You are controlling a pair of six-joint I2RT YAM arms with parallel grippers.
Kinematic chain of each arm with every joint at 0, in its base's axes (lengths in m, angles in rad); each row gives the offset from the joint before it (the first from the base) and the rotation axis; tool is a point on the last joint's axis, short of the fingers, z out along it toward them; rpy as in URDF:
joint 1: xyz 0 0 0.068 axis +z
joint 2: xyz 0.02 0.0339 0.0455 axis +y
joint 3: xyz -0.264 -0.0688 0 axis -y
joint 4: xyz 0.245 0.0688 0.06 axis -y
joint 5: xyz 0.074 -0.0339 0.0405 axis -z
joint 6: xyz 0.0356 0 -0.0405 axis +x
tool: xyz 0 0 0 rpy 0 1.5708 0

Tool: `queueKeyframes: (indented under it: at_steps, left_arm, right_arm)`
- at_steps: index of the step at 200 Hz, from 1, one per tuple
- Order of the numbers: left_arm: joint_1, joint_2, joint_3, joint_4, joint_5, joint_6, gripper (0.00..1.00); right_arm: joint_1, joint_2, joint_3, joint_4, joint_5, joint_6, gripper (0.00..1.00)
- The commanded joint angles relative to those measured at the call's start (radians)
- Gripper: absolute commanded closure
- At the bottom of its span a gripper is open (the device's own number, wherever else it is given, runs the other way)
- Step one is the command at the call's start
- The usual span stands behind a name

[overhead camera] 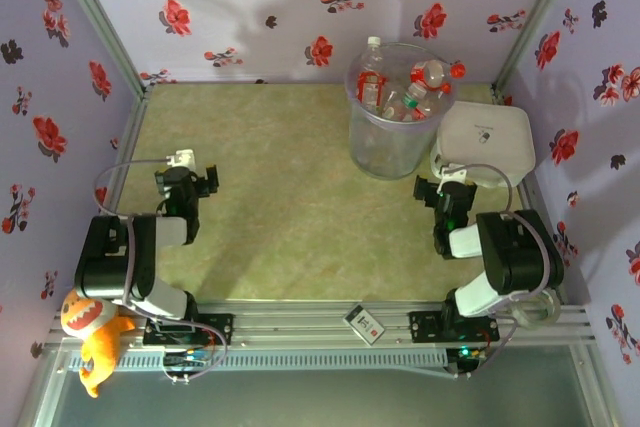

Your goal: Put the plastic bottles in the bin

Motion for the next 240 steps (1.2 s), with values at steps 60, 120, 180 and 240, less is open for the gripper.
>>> queueKeyframes:
  at_steps: [60, 120, 180, 240]
  left_arm:
    - [0.018, 0.023, -0.017, 0.087, 0.061, -0.010, 0.00]
    - [0.017, 0.024, -0.017, 0.087, 0.061, -0.010, 0.00]
    - [0.018, 0.023, -0.017, 0.087, 0.061, -0.010, 0.00]
    - [0.017, 0.022, -0.017, 0.087, 0.061, -0.009, 0.00]
  right_arm:
    - [-0.033, 0.000, 0.102, -0.071, 0.028, 0.034, 0.01]
    - [-0.046, 0.002, 0.114, -0.092, -0.003, 0.042, 0.01]
    - [-0.052, 0.002, 0.117, -0.098, -0.015, 0.044, 0.01]
    - [-0.065, 0.005, 0.132, -0.124, -0.046, 0.050, 0.01]
